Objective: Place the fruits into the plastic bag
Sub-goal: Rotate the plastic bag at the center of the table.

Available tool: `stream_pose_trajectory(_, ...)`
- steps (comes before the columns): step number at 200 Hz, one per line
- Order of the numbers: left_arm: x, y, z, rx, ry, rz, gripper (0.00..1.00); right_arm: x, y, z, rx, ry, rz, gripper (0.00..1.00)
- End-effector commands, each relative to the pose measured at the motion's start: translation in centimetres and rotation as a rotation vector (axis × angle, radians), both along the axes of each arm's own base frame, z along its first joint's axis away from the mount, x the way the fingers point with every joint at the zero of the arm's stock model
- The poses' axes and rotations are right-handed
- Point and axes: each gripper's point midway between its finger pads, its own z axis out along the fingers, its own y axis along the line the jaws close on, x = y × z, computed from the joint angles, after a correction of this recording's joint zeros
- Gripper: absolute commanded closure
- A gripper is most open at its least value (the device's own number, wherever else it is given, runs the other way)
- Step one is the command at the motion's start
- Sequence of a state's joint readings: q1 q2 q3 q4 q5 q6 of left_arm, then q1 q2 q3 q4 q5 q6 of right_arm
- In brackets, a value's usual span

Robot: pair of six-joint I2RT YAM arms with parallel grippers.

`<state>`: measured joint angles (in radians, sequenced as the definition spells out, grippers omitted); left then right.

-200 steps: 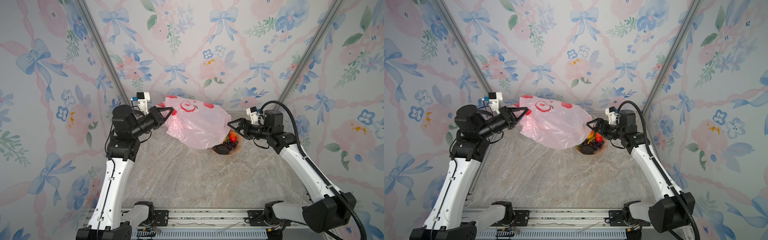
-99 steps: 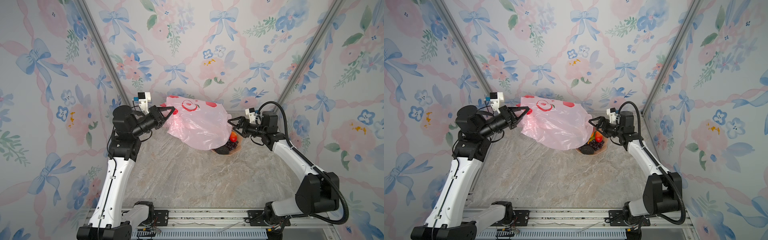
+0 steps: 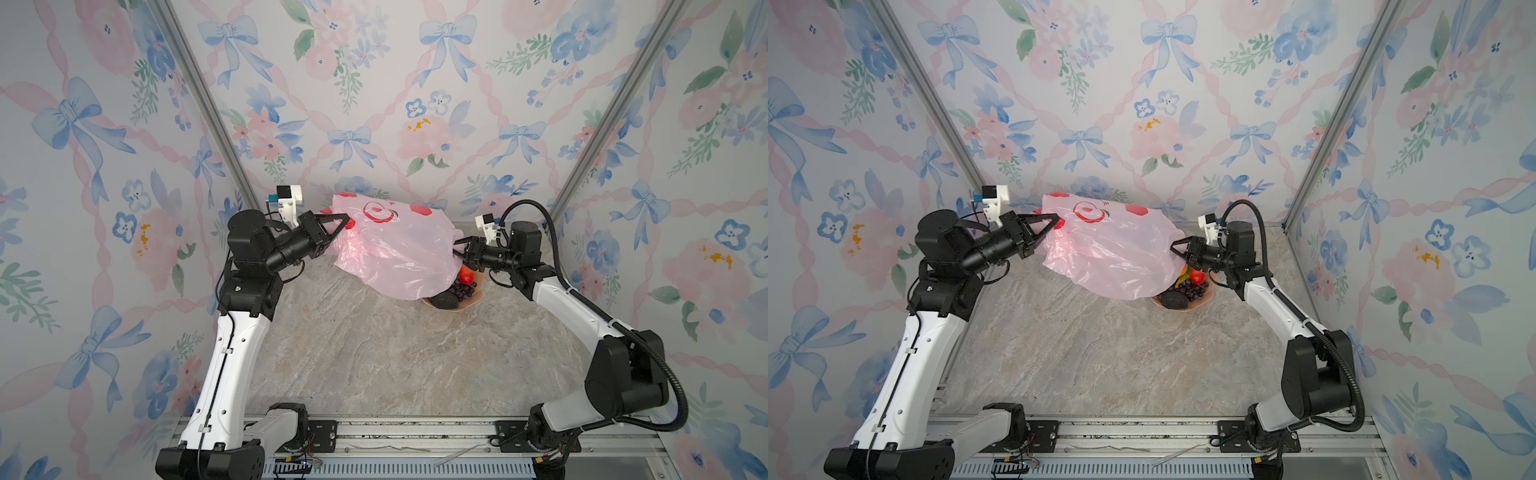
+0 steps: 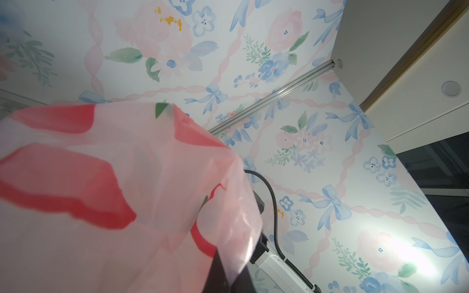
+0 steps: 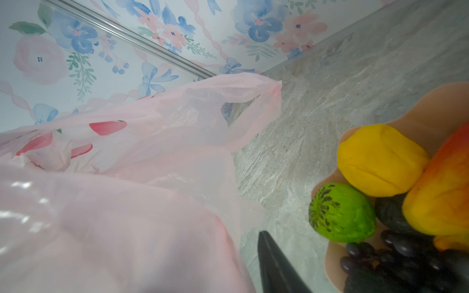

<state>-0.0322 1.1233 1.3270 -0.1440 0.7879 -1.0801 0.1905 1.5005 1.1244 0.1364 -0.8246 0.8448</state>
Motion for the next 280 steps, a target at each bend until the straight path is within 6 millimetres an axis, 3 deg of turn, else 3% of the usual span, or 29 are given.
stream_pose_trajectory(1, 1.4, 2.1, -2.6, 0.098, 0.034, 0.088, 1.0, -0.8, -3.0, 3.2, -0.021, -0.092, -0.114, 0.82)
stream_pose_trajectory(21, 2.6, 3.9, -5.0, 0.11, 0.086, 0.135, 1.0, -2.8, -3.5, 4.8, -0.127, -0.154, -0.139, 1.0)
stream_pose_trajectory(48, 3.6, 5.1, -6.7, 0.14, 0.104, 0.164, 0.99, -5.6, -2.0, 7.8, -0.247, -0.266, -0.116, 1.0)
stream_pose_trajectory(65, 4.1, 5.8, -7.8, 0.165, 0.13, 0.183, 0.59, -6.9, -1.0, 9.7, -0.269, -0.317, -0.108, 1.0)
stream_pose_trajectory(82, 3.8, 6.6, -8.6, 0.183, 0.143, 0.214, 0.35, -7.6, -0.1, 11.2, -0.275, -0.352, -0.107, 1.0)
stream_pose_trajectory(98, 3.1, 7.5, -8.9, 0.252, 0.138, 0.267, 0.23, -7.9, 0.9, 12.2, -0.278, -0.364, -0.096, 1.0)
stream_pose_trajectory(169, -1.5, 9.7, -8.3, 0.373, 0.088, 0.437, 0.17, -6.9, 7.5, 12.2, -0.312, -0.373, 0.01, 1.0)
stream_pose_trajectory(197, -3.4, 6.2, -5.9, 0.274, 0.049, 0.31, 0.16, -6.7, 10.4, 11.9, -0.335, -0.371, 0.066, 1.0)
stream_pose_trajectory(221, -5.5, 0.6, -3.6, 0.235, 0.003, 0.164, 0.15, -6.7, 12.3, 11.3, -0.364, -0.362, 0.086, 1.0)
stream_pose_trajectory(247, -7.9, -5.2, -1.8, 0.145, -0.029, 0.003, 0.14, -5.9, 13.0, 11.7, -0.422, -0.371, 0.058, 1.0)
stream_pose_trajectory(265, -8.8, -7.5, -0.6, 0.106, -0.041, -0.055, 0.14, -4.9, 12.7, 13.7, -0.467, -0.409, 0.009, 1.0)
stream_pose_trajectory(280, -9.0, -9.4, 0.0, 0.064, -0.043, -0.104, 0.14, -3.5, 12.6, 14.0, -0.522, -0.402, -0.025, 1.0)
